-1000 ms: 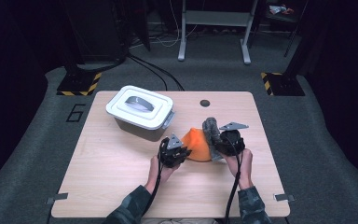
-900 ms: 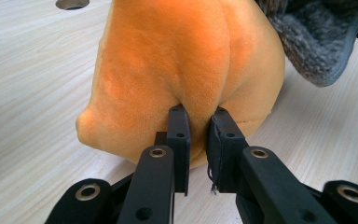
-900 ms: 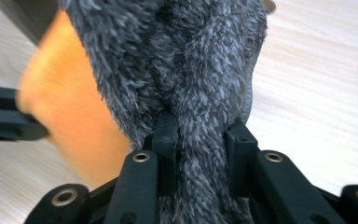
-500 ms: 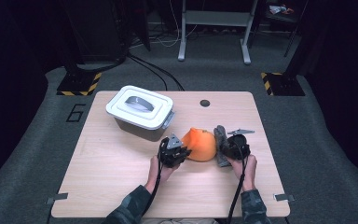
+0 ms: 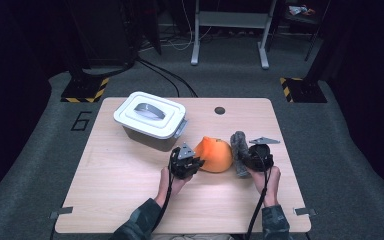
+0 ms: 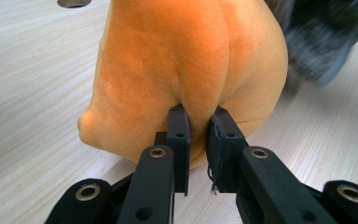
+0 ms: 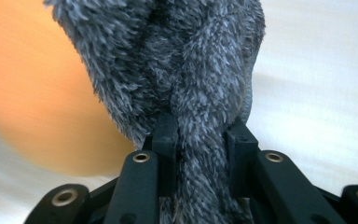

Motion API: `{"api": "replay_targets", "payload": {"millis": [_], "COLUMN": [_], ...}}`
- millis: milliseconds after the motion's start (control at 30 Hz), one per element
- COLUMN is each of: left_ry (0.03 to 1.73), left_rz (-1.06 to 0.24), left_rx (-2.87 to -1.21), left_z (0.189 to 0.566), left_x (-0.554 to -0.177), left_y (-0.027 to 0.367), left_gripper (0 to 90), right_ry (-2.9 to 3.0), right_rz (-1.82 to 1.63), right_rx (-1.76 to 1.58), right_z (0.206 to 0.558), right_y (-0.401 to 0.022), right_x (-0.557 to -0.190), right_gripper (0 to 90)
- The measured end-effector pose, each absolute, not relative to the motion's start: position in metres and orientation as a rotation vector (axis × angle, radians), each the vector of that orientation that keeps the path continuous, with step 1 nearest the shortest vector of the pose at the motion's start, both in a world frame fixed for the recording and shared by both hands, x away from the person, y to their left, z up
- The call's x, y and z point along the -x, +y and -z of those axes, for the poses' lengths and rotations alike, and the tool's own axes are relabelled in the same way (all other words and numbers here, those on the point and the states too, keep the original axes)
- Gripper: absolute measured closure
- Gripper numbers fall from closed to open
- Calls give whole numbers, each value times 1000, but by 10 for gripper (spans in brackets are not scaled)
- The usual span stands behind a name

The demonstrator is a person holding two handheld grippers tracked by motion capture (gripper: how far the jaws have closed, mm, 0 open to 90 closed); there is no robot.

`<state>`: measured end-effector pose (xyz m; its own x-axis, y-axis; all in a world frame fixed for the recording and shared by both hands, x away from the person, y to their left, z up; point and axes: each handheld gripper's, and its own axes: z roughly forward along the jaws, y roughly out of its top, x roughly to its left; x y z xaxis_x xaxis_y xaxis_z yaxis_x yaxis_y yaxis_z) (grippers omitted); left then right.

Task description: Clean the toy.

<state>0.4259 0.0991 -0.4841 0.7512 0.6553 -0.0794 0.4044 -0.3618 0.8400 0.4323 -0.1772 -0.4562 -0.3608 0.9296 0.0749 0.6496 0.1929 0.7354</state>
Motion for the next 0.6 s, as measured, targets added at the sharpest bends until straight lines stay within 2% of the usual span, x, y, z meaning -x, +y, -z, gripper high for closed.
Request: {"api": "replay_targets", "payload": {"millis": [100, 233, 300, 433, 533, 600], "left_ry": [801, 810, 803, 775, 746, 727], "left_rz": [-335, -339, -336, -392, -404, -406], "left_rx": [-2003, -1998, -2007, -2029, -2066, -2102], "left_z": [484, 484, 482, 477, 478, 481], "left_x": [-426, -426, -426, -424, -426, -427], "left_y": [99, 100, 102, 104, 102, 99], "left_gripper": [799, 786, 735, 573, 526, 528], "right_ry": [2117, 2164, 2163, 2159, 2167, 2165], "right_rz": [-1034, -1001, -1017, -1025, -1015, -1028], "right_rx": [-1393, -1348, -1358, -1369, -1355, -1364], "right_z": [438, 440, 442, 443, 443, 443], "right_y": [-165, -147, -147, -148, -149, -149], "right_x": [-424, -429, -431, -431, -432, -433], "right_gripper": [704, 707, 707, 707, 707, 707]}}
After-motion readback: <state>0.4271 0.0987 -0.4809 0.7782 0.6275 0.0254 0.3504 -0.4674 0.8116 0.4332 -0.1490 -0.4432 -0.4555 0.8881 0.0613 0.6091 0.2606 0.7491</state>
